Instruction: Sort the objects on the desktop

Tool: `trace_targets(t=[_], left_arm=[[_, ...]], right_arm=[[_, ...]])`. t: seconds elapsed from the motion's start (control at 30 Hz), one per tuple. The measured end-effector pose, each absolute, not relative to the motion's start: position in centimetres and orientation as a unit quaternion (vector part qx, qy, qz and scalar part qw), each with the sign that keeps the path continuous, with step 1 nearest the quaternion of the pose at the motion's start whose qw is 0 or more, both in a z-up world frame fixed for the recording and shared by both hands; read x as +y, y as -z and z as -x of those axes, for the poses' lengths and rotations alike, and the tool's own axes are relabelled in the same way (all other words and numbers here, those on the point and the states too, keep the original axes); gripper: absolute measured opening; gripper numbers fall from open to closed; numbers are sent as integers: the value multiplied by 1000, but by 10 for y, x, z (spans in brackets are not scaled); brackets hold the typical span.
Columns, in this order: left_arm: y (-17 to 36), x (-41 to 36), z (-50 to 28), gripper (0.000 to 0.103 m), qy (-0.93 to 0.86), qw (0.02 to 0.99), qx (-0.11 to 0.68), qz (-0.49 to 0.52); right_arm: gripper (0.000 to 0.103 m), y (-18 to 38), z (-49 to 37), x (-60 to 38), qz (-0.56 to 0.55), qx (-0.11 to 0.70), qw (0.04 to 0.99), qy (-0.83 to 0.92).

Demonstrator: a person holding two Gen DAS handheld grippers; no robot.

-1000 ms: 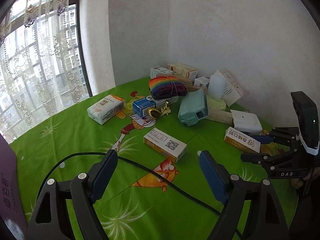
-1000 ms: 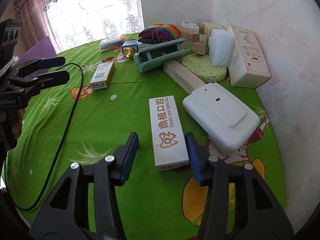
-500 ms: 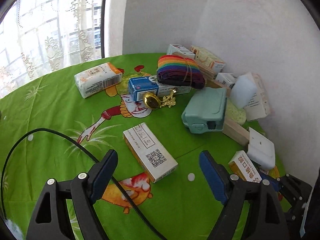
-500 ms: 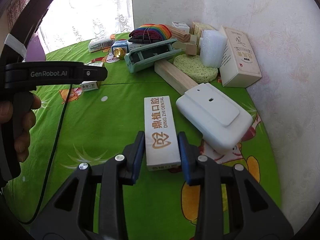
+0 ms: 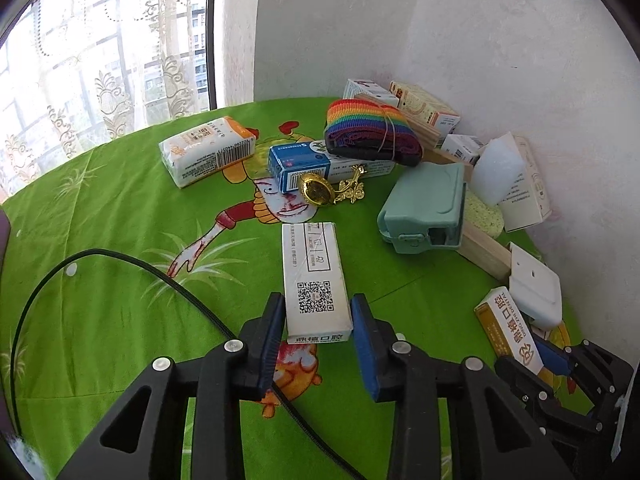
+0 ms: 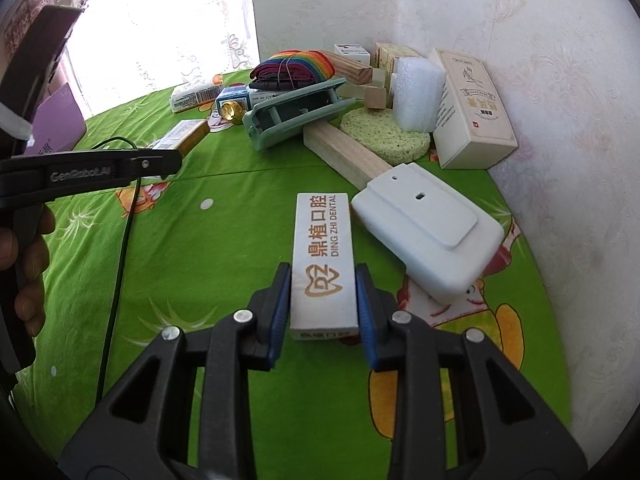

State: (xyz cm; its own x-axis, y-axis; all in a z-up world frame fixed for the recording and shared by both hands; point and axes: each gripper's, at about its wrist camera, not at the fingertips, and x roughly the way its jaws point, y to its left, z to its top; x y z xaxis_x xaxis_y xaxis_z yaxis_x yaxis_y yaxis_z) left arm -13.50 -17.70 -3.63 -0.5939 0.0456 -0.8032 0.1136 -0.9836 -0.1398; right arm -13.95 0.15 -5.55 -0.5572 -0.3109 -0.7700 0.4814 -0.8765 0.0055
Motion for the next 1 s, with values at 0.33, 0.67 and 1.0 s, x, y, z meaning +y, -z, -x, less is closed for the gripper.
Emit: trace_targets(t=[0.33,0.67,1.0], left_arm=[[-36,-222,42,34,927,54,91,-359],[-74,-339,-66,34,934,161,128,-291],[-66,-444,-149,34,910,261,187,-263]], right_arm=[[33,16,105,-23,-391,70,250,883],[33,-41,55,-121,-342,72,346,871],[33,-88,-13,-257,-300,120,486,812]])
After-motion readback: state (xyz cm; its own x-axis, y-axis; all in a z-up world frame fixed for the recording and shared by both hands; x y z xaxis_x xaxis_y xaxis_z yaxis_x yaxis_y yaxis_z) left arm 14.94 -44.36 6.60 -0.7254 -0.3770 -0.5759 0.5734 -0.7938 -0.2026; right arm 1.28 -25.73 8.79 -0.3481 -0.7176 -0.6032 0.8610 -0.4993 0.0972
